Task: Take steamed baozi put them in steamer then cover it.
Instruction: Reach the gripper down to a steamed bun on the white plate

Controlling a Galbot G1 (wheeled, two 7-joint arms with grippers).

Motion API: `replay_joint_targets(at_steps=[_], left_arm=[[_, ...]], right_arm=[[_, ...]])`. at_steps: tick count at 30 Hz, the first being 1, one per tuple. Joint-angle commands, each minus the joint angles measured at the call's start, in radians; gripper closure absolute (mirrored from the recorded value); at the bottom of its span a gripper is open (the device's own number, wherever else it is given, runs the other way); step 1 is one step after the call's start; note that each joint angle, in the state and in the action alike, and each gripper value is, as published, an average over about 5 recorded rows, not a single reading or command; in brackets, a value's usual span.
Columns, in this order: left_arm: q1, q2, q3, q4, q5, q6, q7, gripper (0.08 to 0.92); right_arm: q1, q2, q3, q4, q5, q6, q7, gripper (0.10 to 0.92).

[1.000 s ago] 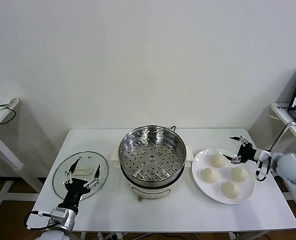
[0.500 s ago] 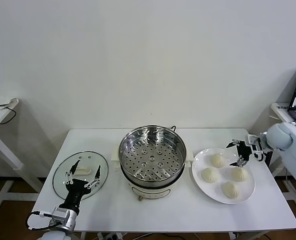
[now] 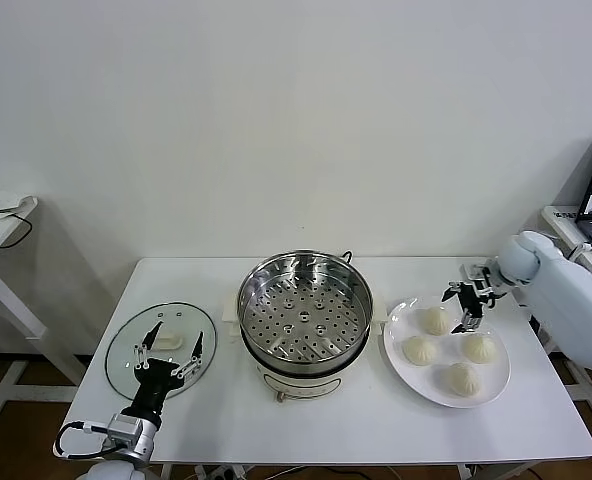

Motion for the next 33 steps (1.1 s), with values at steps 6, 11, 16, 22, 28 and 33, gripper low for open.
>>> replay_joint_targets(at_steps=[6,11,16,22,28,33], left_arm=[[-0.001,0.0,0.002,0.003,0.001,-0.001,0.003,0.177],[-0.003,0.0,0.003,0.007,0.001,-0.001,0.002,0.177],[-0.005,-0.001,0.003,0.009,0.001,-0.001,0.002,0.177],[-0.005,-0.002,0.005,0.01,0.001,-0.001,0.002,0.177],[-0.005,-0.002,0.004,0.008,0.001,-0.001,0.001,0.177],[-0.003,-0.001,0.005,0.005,0.001,-0.001,0.001,0.177]], right_arm=[[0.025,0.073,-0.017,-0.09,-0.052,0.015,-0.006,0.203],[0.019,0.081,-0.007,-0.1,-0.07,0.024,0.002,0.203],[0.017,0.088,-0.006,-0.102,-0.077,0.025,0.008,0.242],[0.011,0.089,-0.006,-0.097,-0.083,0.028,0.009,0.371],[0.004,0.083,-0.004,-0.082,-0.086,0.03,0.012,0.381],[0.011,0.055,-0.016,-0.044,-0.059,0.032,0.008,0.381]])
